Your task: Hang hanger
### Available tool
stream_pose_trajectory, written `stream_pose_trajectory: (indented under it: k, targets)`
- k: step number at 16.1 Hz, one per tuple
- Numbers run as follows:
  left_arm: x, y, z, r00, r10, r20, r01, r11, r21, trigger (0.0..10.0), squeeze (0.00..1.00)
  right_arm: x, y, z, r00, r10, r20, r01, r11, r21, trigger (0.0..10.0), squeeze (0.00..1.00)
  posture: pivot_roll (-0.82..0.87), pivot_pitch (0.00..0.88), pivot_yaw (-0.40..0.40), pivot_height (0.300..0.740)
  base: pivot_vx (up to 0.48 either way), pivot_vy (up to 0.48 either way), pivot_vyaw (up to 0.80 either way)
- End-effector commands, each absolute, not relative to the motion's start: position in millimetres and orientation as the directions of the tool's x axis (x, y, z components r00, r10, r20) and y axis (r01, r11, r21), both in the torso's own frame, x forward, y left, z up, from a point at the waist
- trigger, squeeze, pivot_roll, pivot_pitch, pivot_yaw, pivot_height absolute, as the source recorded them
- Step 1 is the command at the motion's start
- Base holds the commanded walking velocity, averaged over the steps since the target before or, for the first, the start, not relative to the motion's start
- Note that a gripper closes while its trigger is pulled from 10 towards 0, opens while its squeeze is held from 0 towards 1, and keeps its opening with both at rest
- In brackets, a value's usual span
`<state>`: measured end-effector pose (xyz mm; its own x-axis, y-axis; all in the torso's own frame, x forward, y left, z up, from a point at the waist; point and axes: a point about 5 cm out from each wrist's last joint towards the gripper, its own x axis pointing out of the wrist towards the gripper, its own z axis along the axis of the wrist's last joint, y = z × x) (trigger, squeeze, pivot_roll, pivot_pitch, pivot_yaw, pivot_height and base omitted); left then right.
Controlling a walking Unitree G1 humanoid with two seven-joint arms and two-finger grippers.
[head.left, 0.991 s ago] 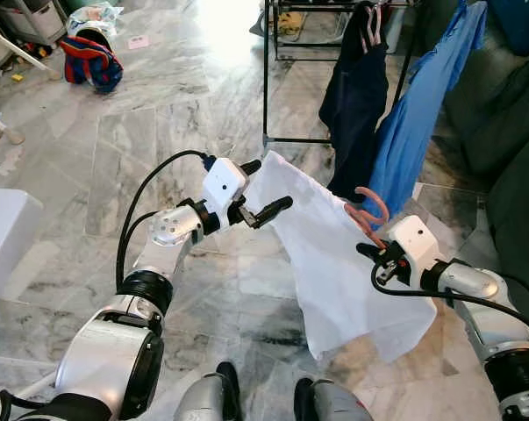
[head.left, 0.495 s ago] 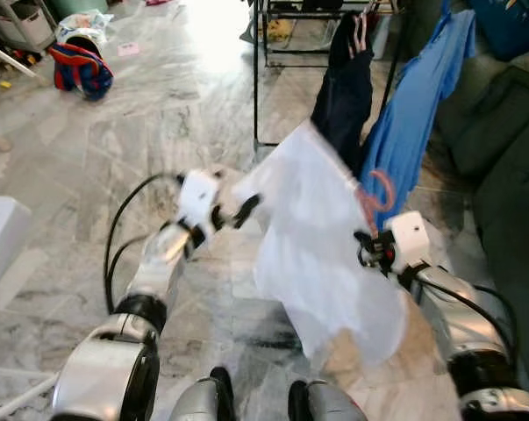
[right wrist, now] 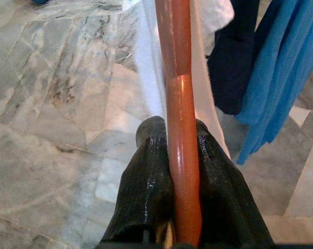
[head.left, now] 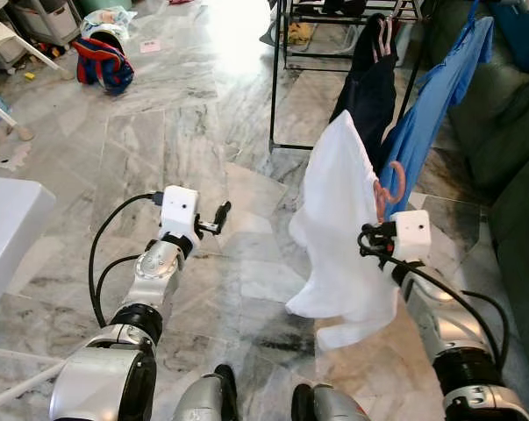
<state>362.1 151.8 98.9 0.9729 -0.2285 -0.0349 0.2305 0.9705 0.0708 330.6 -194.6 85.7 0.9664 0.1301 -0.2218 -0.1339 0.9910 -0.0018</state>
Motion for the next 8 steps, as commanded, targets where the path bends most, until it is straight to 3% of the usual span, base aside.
stream_pose_trajectory:
  k: [1,6,7,8]
  targets:
    - [356,158,84,0.981,-0.171,-0.093,0.176,0.983,0.052,10.0,0.00,331,-194,88,0.979,0.083,-0.185,-0.079,0.996,0.030,0.0,0.00,-0.09,0.115,0.005,0.740,0.000,0.000,0.00]
    - [331,162,41,0.961,-0.051,-0.274,0.053,0.999,0.000,10.0,0.00,323,-180,64,0.970,0.052,-0.237,-0.038,0.997,0.066,0.0,0.00,-0.05,0.047,-0.024,0.740,0.000,0.000,0.00]
    - [313,164,17,0.925,-0.028,-0.378,0.014,0.999,-0.038,10.0,0.00,319,-174,52,0.962,0.050,-0.270,-0.026,0.995,0.094,2.6,0.00,-0.04,0.018,-0.030,0.740,0.000,0.000,0.00]
    - [311,164,14,0.921,-0.027,-0.388,0.015,0.999,-0.032,10.0,0.00,318,-173,51,0.960,0.049,-0.276,-0.023,0.995,0.099,2.6,0.00,-0.03,0.009,-0.031,0.740,0.000,0.000,0.00]
